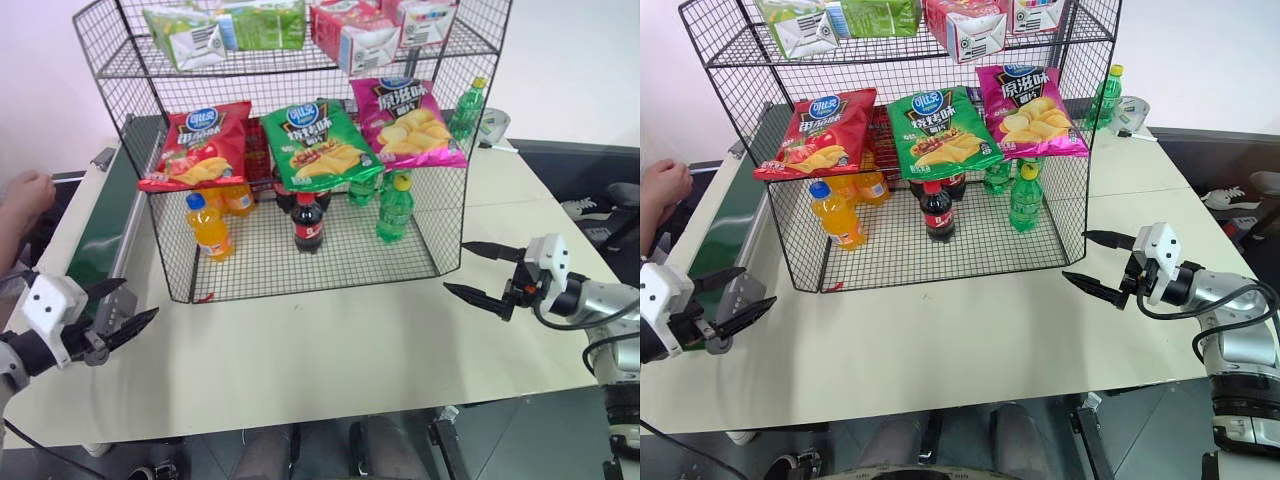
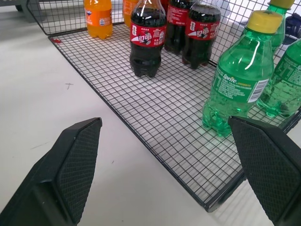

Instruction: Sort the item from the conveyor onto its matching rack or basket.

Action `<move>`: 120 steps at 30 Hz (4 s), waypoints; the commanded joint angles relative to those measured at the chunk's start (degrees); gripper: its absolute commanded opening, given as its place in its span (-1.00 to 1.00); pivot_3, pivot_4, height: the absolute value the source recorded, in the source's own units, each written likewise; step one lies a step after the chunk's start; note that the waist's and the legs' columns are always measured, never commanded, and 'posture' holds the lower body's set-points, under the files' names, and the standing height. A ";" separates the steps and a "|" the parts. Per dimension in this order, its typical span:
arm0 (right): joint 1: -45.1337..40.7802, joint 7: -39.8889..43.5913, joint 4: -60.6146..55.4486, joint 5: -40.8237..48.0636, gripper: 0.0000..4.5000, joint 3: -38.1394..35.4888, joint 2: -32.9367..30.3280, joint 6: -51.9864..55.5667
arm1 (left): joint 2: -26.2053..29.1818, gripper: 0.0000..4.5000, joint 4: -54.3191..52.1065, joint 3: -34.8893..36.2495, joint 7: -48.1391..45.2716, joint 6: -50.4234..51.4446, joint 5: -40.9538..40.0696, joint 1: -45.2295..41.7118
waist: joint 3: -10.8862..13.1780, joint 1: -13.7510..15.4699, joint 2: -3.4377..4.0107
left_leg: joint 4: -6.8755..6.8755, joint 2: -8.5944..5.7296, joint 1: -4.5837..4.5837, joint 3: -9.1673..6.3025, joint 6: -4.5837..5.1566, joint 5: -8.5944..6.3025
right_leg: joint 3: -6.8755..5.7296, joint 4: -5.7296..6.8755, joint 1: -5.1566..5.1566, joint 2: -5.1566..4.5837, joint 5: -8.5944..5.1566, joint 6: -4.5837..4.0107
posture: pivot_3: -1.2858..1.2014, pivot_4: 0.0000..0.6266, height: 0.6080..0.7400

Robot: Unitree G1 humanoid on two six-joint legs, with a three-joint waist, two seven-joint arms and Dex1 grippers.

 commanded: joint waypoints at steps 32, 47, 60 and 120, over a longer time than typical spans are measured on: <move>-1.32 -0.90 -3.63 0.56 1.00 2.01 4.28 -2.69 | -10.28 0.83 -7.80 5.73 9.86 -0.29 -6.61 5.62 | -0.01 0.00 -0.01 | 0.03 0.00 0.02 0.01 0.00 0.00 | 0.00 0.00 0.03 0.01 0.00 0.01 | 0.03 -0.52 1.00; -1.78 -2.23 -4.67 0.41 1.00 3.18 4.76 -2.39 | -13.04 0.83 -9.48 3.10 14.24 -0.61 -6.74 5.59 | -0.01 -0.04 -0.02 | 0.05 0.00 0.04 0.01 0.00 0.00 | 0.00 0.02 0.05 0.01 0.01 0.01 | 0.03 -0.52 1.00; -1.76 -2.21 -4.47 -0.06 1.00 3.49 4.87 -2.84 | -13.30 0.83 -9.93 1.85 13.38 -2.05 -6.18 7.06 | -0.01 -0.02 -0.02 | 0.05 0.00 0.04 0.01 0.00 0.00 | 0.00 0.02 0.06 0.01 0.01 0.01 | 0.03 -0.52 1.00; -1.13 0.01 -29.14 12.92 1.00 13.11 5.41 20.91 | -18.77 0.83 -2.63 9.16 29.80 -6.61 -3.92 8.11 | -0.08 0.11 -0.16 | 0.06 0.02 0.03 0.00 0.02 -0.01 | -0.01 0.01 0.05 0.02 0.01 0.01 | 0.03 -0.52 1.00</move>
